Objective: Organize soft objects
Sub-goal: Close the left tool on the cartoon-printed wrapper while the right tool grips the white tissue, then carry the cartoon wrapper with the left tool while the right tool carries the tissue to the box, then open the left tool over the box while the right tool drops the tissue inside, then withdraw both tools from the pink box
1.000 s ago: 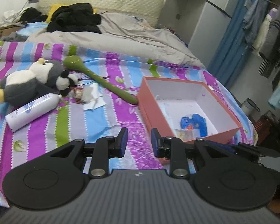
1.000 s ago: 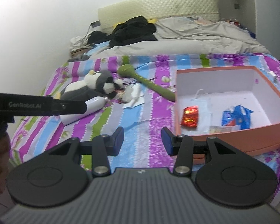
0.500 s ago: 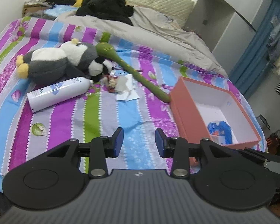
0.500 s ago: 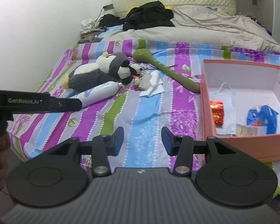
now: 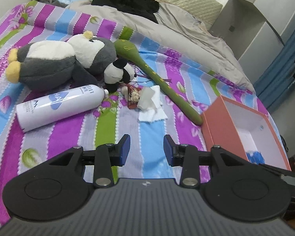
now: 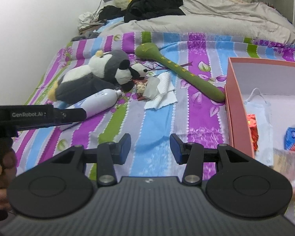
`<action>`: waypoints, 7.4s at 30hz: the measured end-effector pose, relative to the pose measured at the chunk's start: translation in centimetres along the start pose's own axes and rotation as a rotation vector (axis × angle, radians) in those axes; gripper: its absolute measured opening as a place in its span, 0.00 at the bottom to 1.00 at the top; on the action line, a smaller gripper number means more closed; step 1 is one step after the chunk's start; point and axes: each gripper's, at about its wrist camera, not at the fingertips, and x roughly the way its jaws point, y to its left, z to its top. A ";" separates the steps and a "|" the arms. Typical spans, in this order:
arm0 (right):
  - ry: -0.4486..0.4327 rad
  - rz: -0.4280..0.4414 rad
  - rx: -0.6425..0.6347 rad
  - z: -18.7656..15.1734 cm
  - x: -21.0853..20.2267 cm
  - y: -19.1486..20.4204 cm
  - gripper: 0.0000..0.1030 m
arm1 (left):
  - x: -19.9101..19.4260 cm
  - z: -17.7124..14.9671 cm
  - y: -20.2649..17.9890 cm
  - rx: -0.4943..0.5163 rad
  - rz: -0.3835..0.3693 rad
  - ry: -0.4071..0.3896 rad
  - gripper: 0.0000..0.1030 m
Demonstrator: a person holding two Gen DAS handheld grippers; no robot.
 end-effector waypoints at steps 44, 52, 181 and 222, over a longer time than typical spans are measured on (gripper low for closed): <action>0.201 0.035 0.186 9.4 24.5 -4.8 0.10 | 23.6 6.2 4.7 -0.067 -0.082 -0.019 0.25; 0.197 0.008 0.139 9.1 22.2 -3.7 0.09 | 20.3 4.9 4.6 -0.070 -0.073 -0.013 0.24; -0.133 -0.281 0.320 -2.3 -9.7 -16.5 0.10 | 8.5 -2.2 -26.2 0.380 -0.253 0.162 0.24; -0.065 -0.258 0.373 -0.9 -6.4 -20.3 0.40 | 8.7 -0.6 -26.3 0.364 -0.253 0.143 0.45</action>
